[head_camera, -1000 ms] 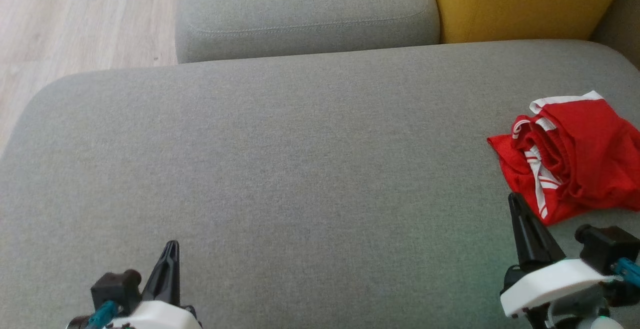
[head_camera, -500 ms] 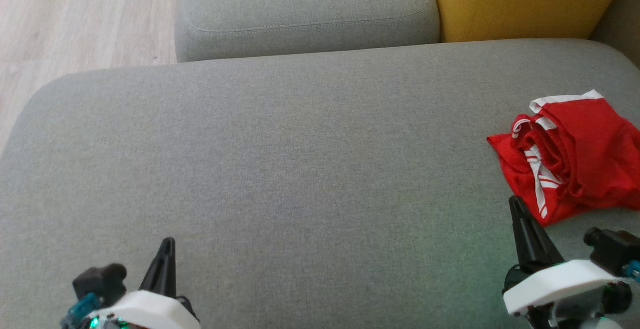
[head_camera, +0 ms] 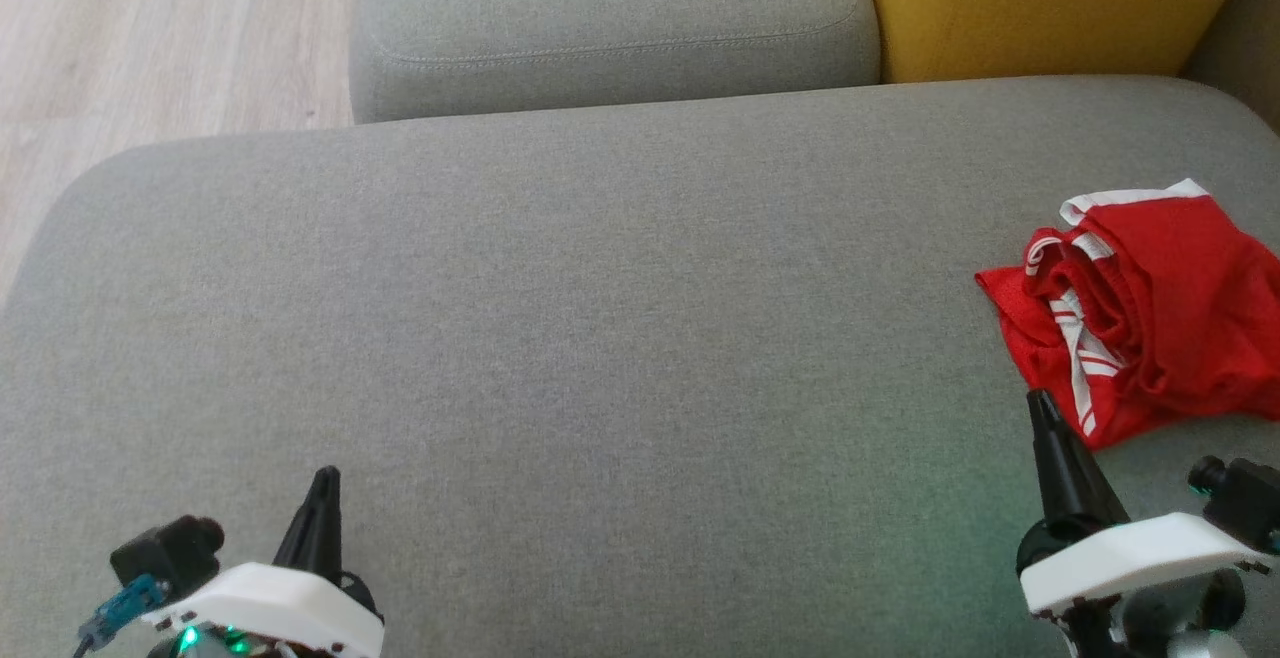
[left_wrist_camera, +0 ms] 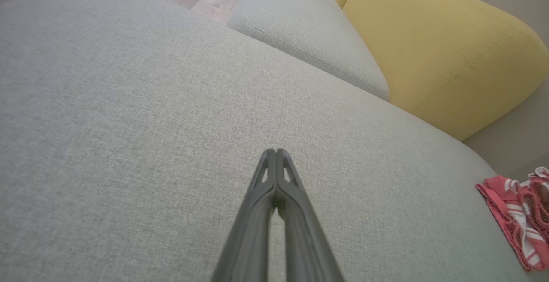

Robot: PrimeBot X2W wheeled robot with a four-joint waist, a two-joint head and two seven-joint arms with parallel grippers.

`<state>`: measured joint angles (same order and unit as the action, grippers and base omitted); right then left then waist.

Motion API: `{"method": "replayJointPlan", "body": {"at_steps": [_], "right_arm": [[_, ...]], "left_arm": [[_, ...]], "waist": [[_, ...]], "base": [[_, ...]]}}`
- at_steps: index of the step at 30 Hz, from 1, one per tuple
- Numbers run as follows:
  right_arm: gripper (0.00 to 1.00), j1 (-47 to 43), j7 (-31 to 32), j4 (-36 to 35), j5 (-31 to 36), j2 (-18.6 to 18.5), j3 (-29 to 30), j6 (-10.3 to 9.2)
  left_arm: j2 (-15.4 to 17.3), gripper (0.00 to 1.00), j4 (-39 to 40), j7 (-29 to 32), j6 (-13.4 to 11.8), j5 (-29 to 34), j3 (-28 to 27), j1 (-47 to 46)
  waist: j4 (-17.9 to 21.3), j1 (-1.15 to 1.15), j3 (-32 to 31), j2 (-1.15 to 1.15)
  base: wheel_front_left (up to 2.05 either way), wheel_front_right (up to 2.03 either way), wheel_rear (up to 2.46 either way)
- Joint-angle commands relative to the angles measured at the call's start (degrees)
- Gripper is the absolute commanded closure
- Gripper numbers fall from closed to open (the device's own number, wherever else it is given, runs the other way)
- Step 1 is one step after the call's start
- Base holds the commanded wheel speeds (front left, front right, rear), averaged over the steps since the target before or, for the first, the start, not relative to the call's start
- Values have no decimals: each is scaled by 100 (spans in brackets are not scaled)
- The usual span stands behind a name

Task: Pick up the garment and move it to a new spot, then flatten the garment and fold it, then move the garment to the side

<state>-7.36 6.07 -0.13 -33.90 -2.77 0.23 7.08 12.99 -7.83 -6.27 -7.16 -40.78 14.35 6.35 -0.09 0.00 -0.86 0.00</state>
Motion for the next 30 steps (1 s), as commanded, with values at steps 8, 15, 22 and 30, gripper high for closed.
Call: {"method": "replayJointPlan", "body": {"at_steps": [8, 15, 22, 30], "right_arm": [[100, 424, -65, -29, -622, -118, 23, 15], [100, 501, -78, 94, -1093, -128, 48, 17], [100, 590, -90, 234, -1626, -137, 80, 20], [100, 679, -98, 374, -2158, -144, 116, 22]], "left_arm": [[-27, 100, 82, 99, 157, -533, -297, -390], [-97, 100, 25, 184, 270, -946, -431, -461], [-179, 100, -42, 283, 398, -1413, -587, -543], [-263, 100, -110, 385, 526, -1881, -745, -627]], "waist": [[1, 0, 9, 0], [1, 0, 18, 0], [2, 0, 27, 0], [3, 0, 36, 0]], "base": [[0, 0, 0], [0, 0, 0], [0, 0, 0], [0, 0, 0]]}}
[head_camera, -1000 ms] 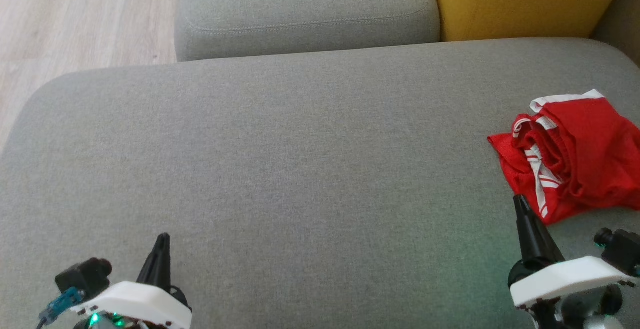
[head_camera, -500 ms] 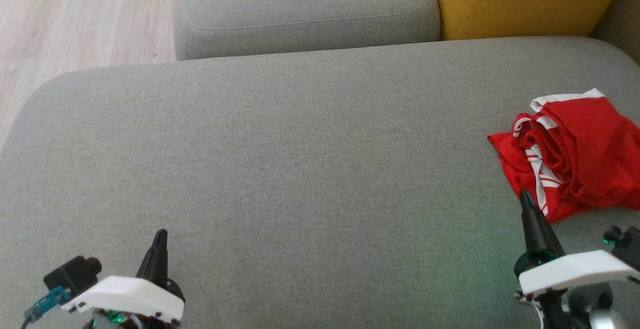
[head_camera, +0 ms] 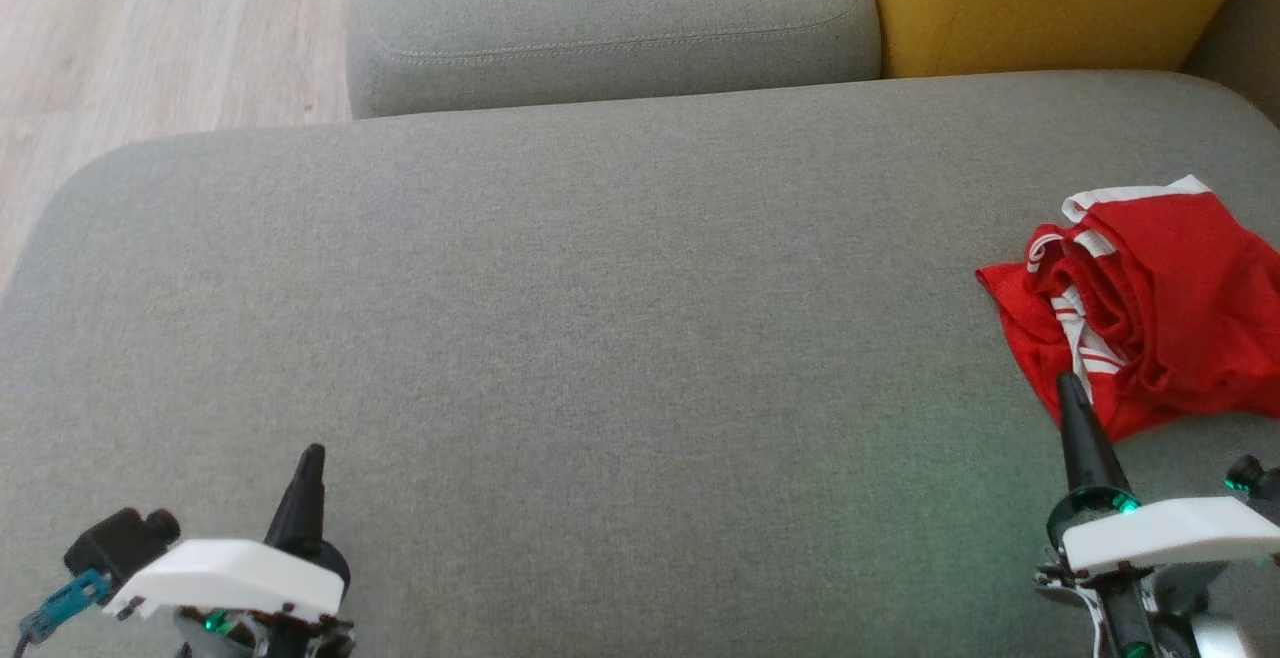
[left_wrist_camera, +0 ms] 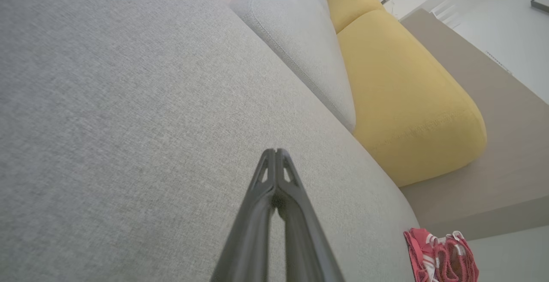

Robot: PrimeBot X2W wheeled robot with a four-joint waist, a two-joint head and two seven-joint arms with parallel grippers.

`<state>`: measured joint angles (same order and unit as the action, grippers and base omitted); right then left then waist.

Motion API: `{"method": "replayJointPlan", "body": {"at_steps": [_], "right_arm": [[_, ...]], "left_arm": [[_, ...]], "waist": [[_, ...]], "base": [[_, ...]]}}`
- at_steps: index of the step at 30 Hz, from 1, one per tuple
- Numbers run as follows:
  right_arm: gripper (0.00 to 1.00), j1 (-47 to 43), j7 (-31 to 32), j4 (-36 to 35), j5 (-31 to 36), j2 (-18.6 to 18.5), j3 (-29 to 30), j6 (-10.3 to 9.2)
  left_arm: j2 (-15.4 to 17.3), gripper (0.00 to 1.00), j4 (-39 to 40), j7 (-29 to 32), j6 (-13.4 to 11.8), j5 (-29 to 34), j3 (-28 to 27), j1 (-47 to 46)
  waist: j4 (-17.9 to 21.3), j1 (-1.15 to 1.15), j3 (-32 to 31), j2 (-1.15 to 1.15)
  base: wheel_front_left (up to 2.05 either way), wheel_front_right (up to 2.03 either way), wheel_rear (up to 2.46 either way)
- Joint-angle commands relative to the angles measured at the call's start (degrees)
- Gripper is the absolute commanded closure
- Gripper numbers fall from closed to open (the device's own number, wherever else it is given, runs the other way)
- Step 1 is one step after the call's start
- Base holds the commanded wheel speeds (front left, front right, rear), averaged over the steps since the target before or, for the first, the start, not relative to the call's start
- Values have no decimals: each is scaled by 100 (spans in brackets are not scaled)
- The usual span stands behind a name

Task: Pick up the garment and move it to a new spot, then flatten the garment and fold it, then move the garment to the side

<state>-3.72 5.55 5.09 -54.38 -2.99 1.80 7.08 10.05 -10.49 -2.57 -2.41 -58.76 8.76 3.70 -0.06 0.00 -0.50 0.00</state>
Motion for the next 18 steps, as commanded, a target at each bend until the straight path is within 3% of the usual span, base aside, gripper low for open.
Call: {"method": "replayJointPlan", "body": {"at_steps": [1, 18], "right_arm": [[100, 326, -48, -130, -176, -123, -37, 23], [100, 506, -59, 152, -1233, -130, 43, 28]], "left_arm": [[21, 100, 147, 27, 68, -141, -206, -372], [-153, 100, 9, 236, 325, -1071, -530, -540]], "waist": [[0, 0, 1, 0], [2, 0, 20, 0]], "base": [[0, 0, 0], [0, 0, 0]]}}
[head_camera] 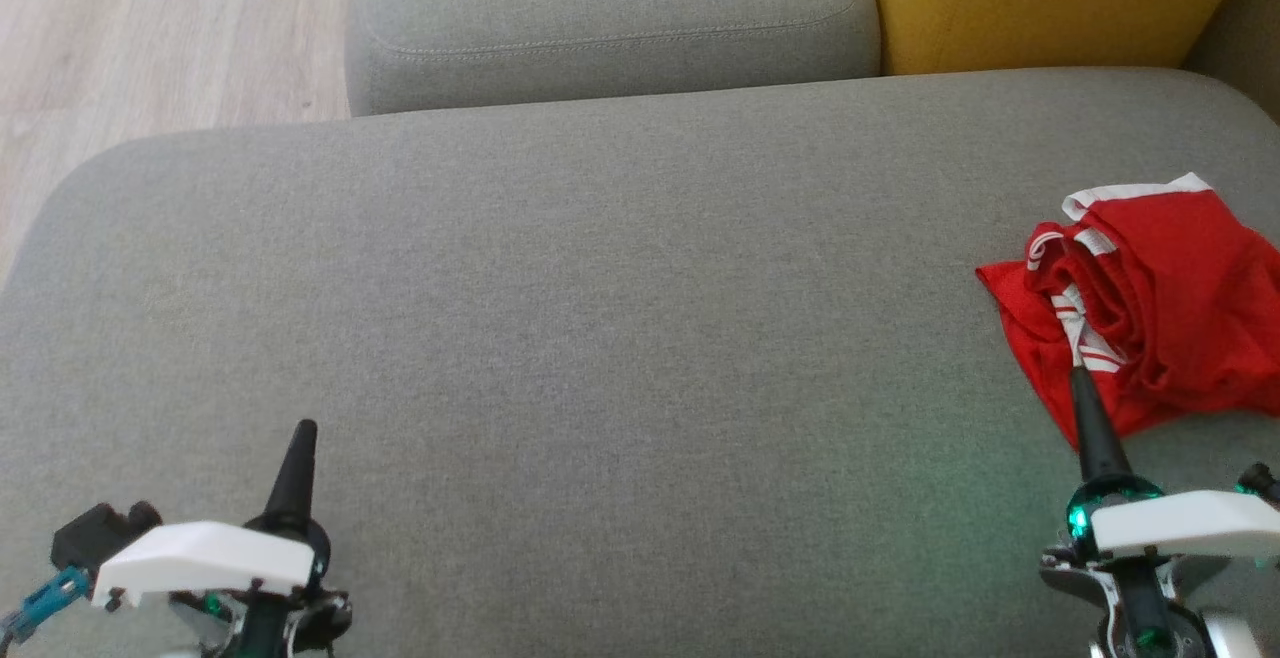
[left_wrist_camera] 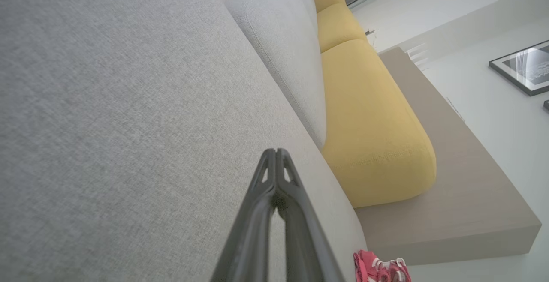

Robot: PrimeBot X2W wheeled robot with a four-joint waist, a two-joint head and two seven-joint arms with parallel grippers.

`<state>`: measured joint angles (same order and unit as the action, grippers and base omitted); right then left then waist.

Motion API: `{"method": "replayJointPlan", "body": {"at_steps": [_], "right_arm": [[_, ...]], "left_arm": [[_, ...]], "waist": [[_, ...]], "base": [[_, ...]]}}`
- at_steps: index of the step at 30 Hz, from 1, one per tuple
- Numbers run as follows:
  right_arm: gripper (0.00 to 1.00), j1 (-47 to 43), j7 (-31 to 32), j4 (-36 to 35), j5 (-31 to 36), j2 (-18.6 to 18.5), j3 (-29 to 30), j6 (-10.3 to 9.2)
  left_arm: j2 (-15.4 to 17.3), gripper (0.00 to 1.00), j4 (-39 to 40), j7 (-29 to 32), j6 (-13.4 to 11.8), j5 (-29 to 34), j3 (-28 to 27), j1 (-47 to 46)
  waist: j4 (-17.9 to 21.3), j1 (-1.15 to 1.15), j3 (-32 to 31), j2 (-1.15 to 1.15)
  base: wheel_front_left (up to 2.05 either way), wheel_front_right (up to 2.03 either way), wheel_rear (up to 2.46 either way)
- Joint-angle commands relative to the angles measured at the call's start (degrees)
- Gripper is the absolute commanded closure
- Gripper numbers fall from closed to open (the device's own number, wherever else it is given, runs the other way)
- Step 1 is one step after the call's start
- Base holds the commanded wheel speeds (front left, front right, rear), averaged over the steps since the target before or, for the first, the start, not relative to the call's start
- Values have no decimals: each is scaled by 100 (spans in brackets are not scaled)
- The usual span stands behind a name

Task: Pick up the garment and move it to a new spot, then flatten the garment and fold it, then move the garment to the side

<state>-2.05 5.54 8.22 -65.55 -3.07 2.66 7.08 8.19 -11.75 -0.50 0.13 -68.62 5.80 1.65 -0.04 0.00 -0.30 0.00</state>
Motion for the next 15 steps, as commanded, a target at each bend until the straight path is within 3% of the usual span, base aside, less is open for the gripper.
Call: {"method": "replayJointPlan", "body": {"at_steps": [1, 15], "right_arm": [[100, 351, -58, -144, -181, -123, -39, 28], [100, 519, -61, 120, -1163, -124, 44, 33]], "left_arm": [[22, 100, 127, 43, 87, -143, -254, -345], [-144, 100, -4, 243, 328, -1007, -563, -503]], "waist": [[0, 0, 2, 0], [2, 0, 19, 0]], "base": [[0, 0, 0], [0, 0, 0]]}}
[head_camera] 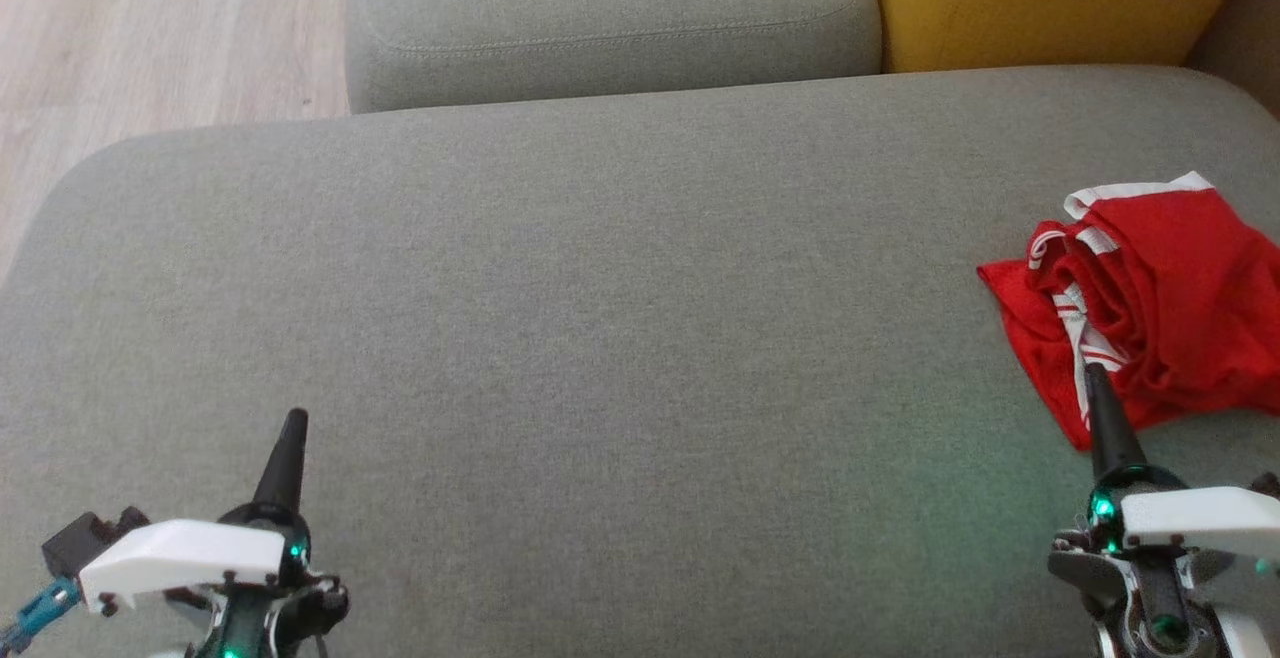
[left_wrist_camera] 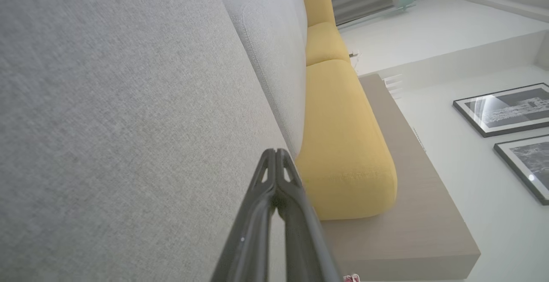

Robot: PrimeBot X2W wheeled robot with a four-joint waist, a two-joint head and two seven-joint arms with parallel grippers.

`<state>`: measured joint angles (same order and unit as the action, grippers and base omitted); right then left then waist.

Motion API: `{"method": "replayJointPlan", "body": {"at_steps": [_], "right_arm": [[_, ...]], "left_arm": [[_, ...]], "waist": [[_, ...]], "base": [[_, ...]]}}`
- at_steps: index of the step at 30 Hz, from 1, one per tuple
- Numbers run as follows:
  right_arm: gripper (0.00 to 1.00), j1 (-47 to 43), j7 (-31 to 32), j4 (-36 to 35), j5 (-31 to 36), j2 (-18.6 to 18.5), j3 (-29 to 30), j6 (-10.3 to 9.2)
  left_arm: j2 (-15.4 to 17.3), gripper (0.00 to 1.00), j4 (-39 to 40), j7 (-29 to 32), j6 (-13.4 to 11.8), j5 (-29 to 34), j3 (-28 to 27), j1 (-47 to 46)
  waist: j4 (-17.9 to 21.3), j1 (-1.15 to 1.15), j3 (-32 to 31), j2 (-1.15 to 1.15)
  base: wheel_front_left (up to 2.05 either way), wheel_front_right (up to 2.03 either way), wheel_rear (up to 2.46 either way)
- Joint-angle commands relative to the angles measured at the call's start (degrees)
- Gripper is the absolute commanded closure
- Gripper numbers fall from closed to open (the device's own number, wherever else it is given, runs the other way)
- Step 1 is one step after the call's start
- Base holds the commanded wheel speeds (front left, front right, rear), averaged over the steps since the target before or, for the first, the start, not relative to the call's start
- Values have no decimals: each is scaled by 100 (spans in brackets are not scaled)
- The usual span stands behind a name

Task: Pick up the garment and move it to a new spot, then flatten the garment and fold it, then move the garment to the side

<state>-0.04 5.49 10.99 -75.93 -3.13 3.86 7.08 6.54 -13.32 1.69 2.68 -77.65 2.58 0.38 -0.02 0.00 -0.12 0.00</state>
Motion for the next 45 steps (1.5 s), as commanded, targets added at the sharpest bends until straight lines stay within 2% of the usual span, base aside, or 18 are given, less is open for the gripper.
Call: {"method": "replayJointPlan", "body": {"at_steps": [1, 26, 45], "right_arm": [[100, 329, -56, -139, -190, -119, -70, 33], [100, 600, -52, 285, -1755, -112, 74, 41], [100, 608, -19, 295, -1746, -83, 118, 41]], "left_arm": [[9, 100, 145, 38, 89, -162, -262, -386], [-264, 100, -65, 367, 475, -1540, -767, -641], [-290, 100, -69, 397, 481, -1538, -806, -648]], "waist": [[0, 0, 1, 0], [2, 0, 29, 0], [2, 0, 30, 0]], "base": [[0, 0, 0], [0, 0, 0], [0, 0, 0]]}}
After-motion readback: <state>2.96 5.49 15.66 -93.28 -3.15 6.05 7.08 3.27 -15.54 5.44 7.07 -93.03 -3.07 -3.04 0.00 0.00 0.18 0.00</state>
